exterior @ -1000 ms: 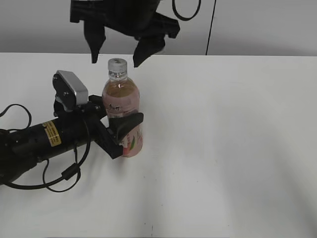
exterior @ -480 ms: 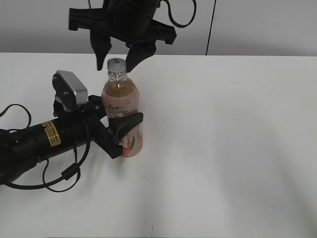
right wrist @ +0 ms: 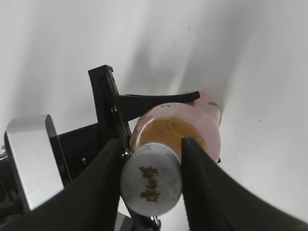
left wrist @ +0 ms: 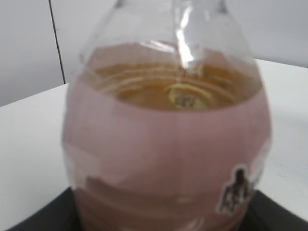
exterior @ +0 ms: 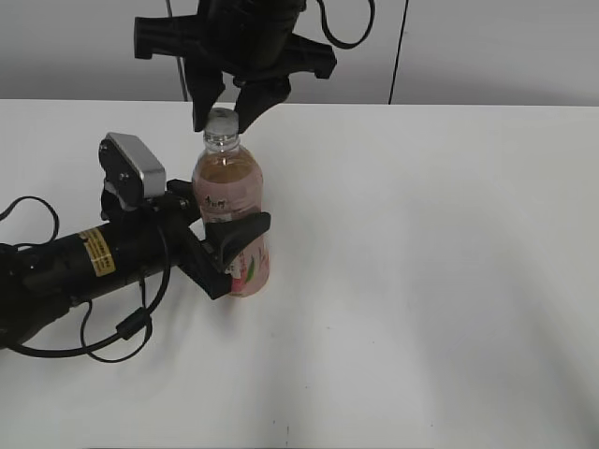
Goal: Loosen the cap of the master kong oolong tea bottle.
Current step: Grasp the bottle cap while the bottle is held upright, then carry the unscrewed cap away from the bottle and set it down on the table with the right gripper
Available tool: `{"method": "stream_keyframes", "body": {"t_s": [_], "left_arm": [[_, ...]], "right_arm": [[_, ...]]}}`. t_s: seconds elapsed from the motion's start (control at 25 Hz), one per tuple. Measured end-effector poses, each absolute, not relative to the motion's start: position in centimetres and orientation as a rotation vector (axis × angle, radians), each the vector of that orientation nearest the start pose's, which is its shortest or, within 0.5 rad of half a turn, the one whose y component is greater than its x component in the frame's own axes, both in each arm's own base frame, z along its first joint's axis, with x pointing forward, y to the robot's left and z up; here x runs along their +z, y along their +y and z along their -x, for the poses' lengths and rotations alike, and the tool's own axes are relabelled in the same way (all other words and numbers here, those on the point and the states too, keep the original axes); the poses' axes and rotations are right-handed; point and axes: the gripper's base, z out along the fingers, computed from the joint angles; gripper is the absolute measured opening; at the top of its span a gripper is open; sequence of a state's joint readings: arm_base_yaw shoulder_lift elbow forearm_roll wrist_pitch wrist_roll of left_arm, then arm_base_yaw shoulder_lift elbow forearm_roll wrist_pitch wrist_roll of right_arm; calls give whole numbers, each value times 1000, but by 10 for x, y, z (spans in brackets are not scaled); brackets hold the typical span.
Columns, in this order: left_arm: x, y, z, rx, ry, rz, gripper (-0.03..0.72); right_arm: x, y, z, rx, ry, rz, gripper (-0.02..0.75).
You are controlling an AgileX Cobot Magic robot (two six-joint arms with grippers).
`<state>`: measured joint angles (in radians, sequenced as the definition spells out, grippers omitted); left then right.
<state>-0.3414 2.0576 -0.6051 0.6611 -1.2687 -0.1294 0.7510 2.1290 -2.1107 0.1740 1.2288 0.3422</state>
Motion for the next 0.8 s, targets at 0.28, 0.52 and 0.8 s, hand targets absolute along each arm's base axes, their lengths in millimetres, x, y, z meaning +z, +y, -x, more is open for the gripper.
{"method": "stream_keyframes", "body": {"t_s": [0.28,0.52,0.8], "left_arm": [[101,-155,-276,-722,1558,-825,385],[101,-155,-276,-722,1558,-825,385],[101,-155,-276,-721,1559,-826,385]], "right_arm": [[308,327,-329,525,2759,558,281],[322,323,-325,525,2717,574,279],[327,300,-334,321,2667,559,279]]}}
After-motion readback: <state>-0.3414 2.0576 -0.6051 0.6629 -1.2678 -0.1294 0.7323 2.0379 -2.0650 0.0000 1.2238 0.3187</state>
